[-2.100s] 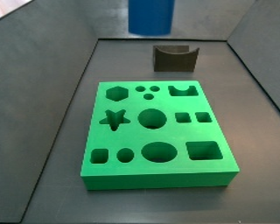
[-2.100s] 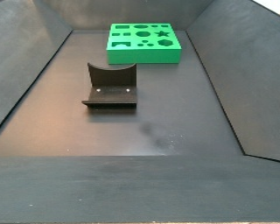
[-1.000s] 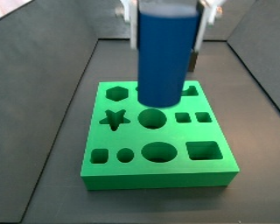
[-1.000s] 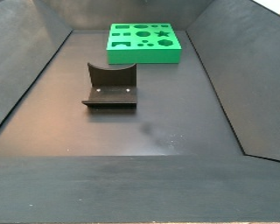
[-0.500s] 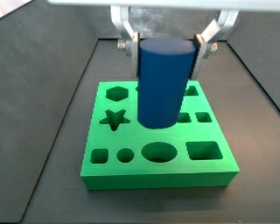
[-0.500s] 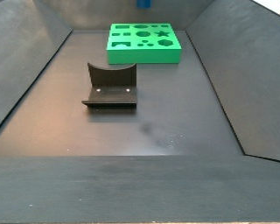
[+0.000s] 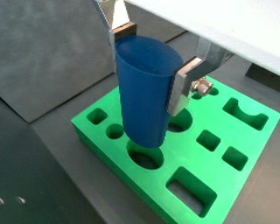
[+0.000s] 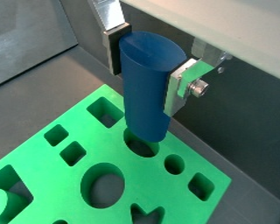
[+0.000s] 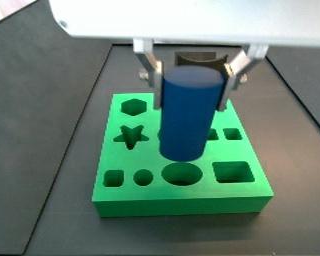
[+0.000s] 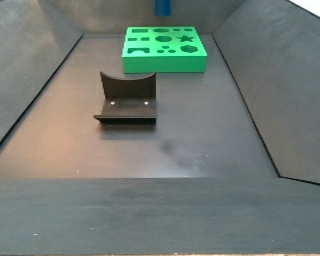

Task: Pick up the oval object. Move up. Move to above the board. Insert the oval object.
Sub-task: Insert the oval object.

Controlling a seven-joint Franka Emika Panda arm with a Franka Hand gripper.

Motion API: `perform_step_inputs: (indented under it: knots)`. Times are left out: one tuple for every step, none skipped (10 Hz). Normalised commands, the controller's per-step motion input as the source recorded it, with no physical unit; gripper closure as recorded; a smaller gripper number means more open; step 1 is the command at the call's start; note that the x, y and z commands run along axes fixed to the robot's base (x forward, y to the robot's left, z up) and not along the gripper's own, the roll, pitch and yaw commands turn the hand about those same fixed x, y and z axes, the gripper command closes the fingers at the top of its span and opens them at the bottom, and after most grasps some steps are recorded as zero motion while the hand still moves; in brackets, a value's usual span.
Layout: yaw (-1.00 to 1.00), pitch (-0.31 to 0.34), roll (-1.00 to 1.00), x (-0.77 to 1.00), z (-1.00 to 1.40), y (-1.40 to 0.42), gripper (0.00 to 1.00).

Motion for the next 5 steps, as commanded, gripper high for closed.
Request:
perform_step_inputs:
  knots:
    - [0.00,0.000,0.11,0.17,-0.28,-0.04,1.00]
    - [0.00,0.000,0.10,0.14,-0.28,-0.03,1.00]
    - [0.00,0.000,0.11,0.09,-0.30,-0.01,1.00]
    - [0.01,0.000,0.12,0.01,-0.31,-0.01,1.00]
    - [0.00,0.000,0.08,0.01,-0.30,-0.01,1.00]
